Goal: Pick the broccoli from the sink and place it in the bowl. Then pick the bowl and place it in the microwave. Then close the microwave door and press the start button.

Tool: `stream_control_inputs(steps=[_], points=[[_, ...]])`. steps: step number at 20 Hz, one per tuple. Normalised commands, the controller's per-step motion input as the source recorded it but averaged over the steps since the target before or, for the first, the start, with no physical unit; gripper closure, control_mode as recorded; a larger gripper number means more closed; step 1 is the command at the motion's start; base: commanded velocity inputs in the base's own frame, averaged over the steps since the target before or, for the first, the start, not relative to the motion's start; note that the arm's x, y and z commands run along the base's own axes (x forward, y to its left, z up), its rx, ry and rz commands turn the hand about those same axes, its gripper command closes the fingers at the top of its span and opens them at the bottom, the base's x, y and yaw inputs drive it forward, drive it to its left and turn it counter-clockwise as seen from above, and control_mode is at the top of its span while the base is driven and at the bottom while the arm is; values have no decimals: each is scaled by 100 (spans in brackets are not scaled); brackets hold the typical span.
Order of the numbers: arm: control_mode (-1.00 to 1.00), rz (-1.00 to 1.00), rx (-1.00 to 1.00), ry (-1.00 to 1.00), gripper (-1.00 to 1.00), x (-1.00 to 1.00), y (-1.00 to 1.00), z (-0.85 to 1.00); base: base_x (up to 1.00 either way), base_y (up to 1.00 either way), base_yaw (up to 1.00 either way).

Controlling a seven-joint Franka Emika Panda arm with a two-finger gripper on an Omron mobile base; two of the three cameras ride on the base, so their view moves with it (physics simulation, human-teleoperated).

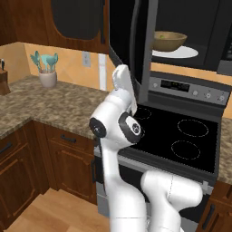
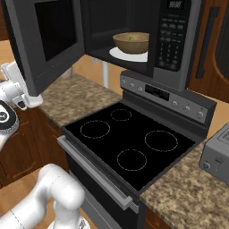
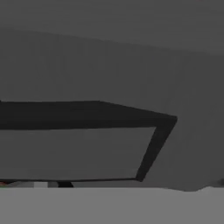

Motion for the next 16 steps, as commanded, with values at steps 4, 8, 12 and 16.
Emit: stream_control_inputs(steps=[4,8,12,16], points=[[-100,-16,20,0,-100,2,-100,9,0,0,0],[-100,-9,20,0,-100,30,-78,31,0,0,0],[-100,0,18,1,-100,54,-60,32,0,0,0],[-100,0,16,2,-100,69,-53,24,0,0,0]])
